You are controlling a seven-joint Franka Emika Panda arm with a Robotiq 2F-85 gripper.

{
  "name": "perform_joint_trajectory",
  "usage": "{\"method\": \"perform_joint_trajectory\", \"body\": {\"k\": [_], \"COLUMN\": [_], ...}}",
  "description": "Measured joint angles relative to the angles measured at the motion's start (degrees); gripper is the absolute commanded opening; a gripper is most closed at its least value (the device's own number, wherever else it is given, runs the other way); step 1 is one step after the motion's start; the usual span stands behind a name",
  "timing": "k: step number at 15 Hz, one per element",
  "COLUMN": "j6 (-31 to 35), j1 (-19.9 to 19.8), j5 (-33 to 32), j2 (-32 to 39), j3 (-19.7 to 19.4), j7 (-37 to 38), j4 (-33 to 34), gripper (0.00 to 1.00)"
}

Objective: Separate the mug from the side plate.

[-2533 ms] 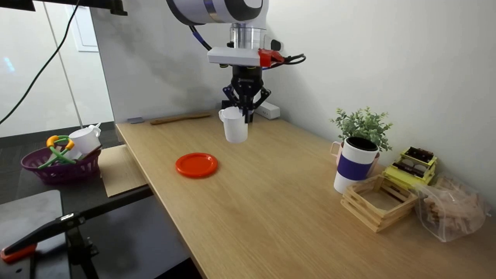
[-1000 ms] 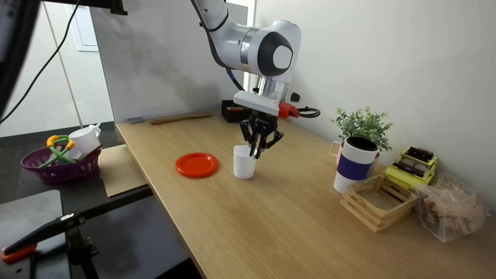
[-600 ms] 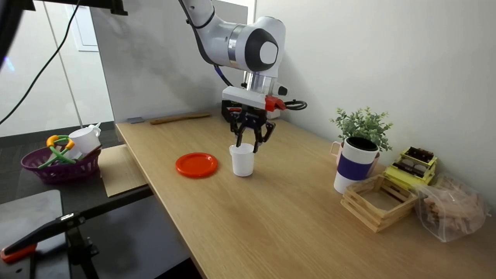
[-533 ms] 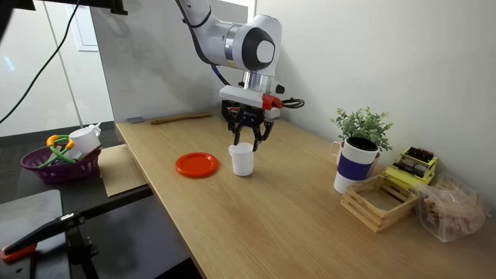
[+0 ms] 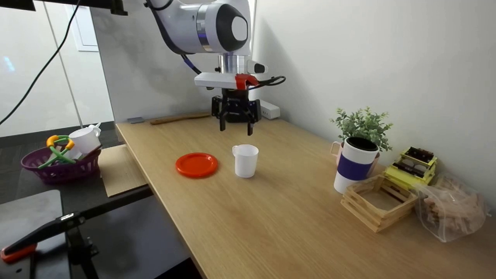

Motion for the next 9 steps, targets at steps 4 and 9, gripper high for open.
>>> {"method": "perform_joint_trajectory", "body": {"k": [4, 9], "j6": [1.0, 1.2], "j1": [2.4, 2.6], "j5": [-3.2, -3.2], "j2": [-4.2, -5.3], "j3": [-0.6, -0.7], "j7": [4.3, 4.4], "j4": [-4.6, -6.0], "gripper": [1.0, 1.0]}}
